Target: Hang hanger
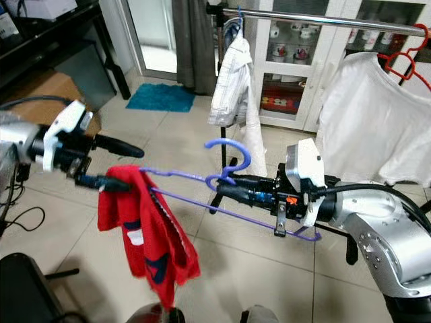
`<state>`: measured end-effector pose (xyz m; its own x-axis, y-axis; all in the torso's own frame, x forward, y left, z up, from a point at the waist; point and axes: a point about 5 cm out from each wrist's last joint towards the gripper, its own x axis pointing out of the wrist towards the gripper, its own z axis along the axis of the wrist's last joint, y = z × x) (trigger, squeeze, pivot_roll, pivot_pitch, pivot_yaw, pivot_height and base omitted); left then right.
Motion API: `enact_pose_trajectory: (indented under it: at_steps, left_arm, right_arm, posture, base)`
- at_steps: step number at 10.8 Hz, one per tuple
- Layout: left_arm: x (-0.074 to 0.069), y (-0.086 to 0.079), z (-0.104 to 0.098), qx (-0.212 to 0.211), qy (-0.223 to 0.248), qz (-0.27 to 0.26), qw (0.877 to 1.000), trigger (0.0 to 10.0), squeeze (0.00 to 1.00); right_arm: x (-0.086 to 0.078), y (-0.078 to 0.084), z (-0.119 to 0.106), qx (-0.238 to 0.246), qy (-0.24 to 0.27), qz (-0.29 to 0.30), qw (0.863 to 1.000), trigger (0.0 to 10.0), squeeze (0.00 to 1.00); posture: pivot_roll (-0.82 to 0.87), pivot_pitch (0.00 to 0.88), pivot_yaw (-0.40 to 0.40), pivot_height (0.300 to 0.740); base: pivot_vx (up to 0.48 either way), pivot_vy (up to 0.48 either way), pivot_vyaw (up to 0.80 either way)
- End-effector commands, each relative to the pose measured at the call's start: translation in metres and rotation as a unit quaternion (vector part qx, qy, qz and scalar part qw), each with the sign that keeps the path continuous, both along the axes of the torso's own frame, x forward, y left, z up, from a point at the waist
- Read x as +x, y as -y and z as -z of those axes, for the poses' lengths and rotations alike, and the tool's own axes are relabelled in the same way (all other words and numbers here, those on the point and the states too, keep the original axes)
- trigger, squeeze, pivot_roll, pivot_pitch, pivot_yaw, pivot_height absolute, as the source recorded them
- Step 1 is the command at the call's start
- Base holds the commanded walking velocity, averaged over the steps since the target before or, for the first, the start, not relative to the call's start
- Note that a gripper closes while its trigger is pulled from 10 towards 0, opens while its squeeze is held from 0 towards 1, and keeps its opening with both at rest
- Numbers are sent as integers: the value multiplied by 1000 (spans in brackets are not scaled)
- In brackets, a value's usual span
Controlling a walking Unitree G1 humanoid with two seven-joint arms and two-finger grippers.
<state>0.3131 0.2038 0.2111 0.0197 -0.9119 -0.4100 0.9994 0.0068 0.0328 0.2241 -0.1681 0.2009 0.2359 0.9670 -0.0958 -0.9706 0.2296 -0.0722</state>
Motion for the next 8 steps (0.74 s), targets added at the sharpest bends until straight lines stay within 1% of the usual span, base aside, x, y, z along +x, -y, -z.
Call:
enact_pose_trajectory:
  at_steps: [1,4,6,7,8]
  left_arm:
    - [2,5,-4,-3,1,12,1000,0,0]
    - [4,12,-4,6,-11,25,1000,0,0]
    - [5,12,-4,11,-16,29,999,0,0]
    - [6,13,-4,14,-12,32,999,0,0]
    - [7,15,-6,16,4,39,999,0,0]
  right_arm:
    - [-2,-5,-6,0,7,-24,1000,0,0]
    - [-2,-7,-7,-5,8,-34,999,0,0]
    - [-1,-9,-7,-5,10,-37,999,0,0]
    - [0,-9,-8,-5,11,-39,999,0,0]
    - [1,-9,-8,-6,11,-40,999,0,0]
  posture:
    - [-104,0,95,740]
    - [-107,0,100,740]
    - [-104,0,99,740]
    - [-103,0,97,740]
    - [-103,0,97,740]
  base:
    - [0,0,0]
    - [0,0,0]
    - [0,0,0]
    - [0,0,0]
    - [0,0,0]
